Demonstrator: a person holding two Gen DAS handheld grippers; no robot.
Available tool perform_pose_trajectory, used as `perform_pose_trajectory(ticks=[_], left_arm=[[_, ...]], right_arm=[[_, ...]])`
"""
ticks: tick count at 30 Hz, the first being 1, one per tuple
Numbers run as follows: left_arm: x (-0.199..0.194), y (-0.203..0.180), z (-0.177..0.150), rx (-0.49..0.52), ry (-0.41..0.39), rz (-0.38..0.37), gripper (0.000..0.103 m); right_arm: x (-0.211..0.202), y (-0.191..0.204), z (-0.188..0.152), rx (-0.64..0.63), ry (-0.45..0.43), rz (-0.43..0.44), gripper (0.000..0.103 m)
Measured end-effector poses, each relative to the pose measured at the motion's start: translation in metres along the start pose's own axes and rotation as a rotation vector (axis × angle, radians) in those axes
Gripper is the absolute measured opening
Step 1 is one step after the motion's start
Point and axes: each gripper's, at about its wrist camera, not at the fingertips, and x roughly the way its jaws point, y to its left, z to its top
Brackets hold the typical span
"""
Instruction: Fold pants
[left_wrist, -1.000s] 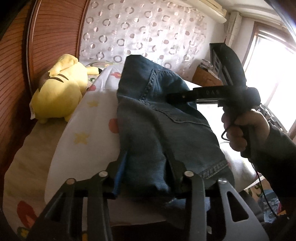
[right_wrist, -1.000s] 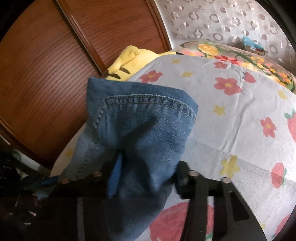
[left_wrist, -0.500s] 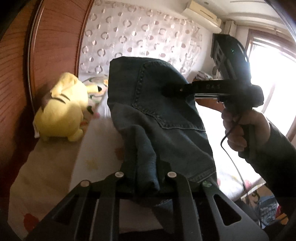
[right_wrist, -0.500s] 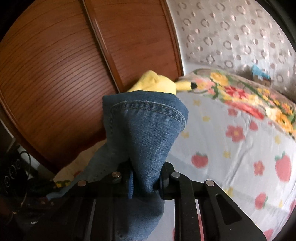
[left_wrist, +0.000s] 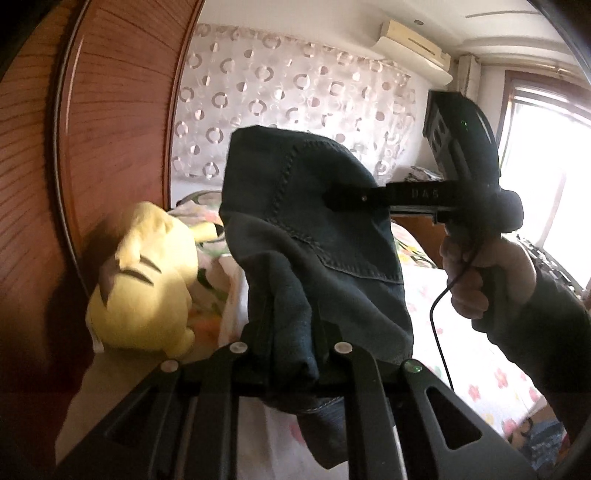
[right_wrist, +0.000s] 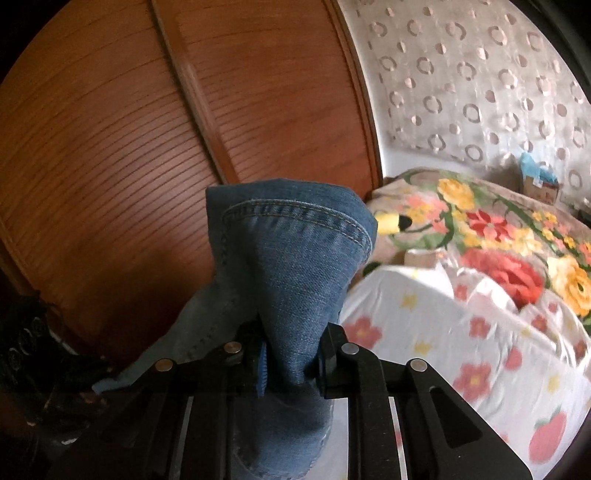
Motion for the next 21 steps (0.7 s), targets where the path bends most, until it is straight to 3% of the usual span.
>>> perform_pose_trajectory(ticks=[6,11,18,21], left_arm=[[0.066,0.004,0.026,0.034,0.062,0.028,0.01],[0.111,0.003,0.021,0.035,0.135,0.044,0.01],[0.147,-0.003,-0.001,0.055,0.218,0.058,0.012],[0.151,-0.003,-0.004,0.054,0.235,0.066,0.013]], right_arm=[[0.038,-0.063,0.014,0.063,0.005,-0.027,0.017],[0.072,-0.112,0.001,0.125,0.064,-0.085,0.021],[0.078,-0.139,-0.022,0.094,0.139,-0.244,0.053],[0.069,-0.144,-0.022,0.094,0.121,-0.279,0.058]])
